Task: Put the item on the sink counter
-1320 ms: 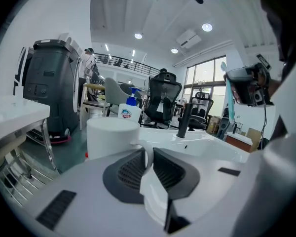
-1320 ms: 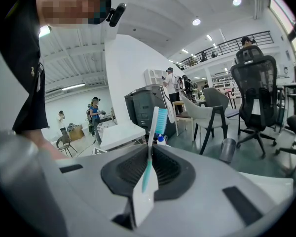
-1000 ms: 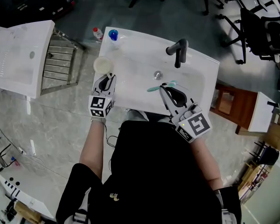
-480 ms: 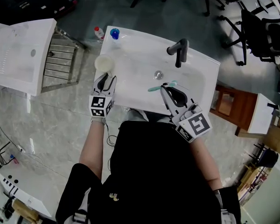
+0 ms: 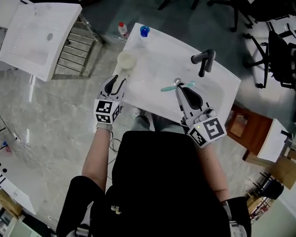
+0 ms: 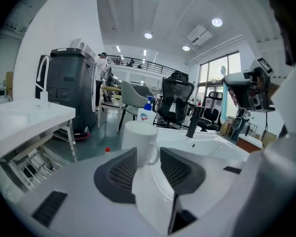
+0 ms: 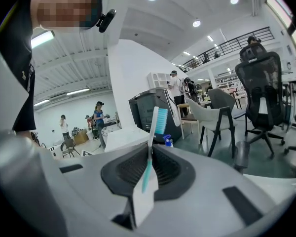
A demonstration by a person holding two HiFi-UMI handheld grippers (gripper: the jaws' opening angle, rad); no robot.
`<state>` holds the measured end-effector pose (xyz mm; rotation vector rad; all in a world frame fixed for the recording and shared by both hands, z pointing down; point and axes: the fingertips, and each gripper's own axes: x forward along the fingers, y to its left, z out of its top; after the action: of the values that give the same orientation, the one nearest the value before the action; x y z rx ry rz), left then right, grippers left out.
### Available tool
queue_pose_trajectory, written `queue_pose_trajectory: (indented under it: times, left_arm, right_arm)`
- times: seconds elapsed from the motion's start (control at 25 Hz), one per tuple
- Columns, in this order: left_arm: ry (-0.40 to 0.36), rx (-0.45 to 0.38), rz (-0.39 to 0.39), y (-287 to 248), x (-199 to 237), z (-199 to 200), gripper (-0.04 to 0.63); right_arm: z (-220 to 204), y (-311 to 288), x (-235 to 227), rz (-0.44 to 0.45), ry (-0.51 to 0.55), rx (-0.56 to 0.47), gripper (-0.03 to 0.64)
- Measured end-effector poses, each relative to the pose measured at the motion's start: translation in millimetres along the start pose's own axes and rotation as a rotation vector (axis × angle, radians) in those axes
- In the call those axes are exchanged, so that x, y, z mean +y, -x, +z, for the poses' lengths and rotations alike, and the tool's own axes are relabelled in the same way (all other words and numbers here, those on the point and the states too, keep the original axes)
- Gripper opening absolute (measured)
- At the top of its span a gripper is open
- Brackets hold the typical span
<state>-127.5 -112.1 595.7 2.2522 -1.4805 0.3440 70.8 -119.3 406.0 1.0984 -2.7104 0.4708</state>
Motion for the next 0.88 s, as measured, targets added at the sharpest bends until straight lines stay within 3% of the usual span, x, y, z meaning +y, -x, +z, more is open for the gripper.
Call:
queue_pose_trajectory:
  times: [0.32, 0.88]
  left_arm:
    - [0.069, -0.074, 0.077, 56, 7, 14, 0.147]
    - [0.133, -0.152, 0.177, 149, -7, 13, 0.033]
  right_arm:
    - [19, -38, 16, 0.070, 0.035, -0.035, 0.048]
    - [21, -121, 25, 0.168, 0.000, -0.061, 0.048]
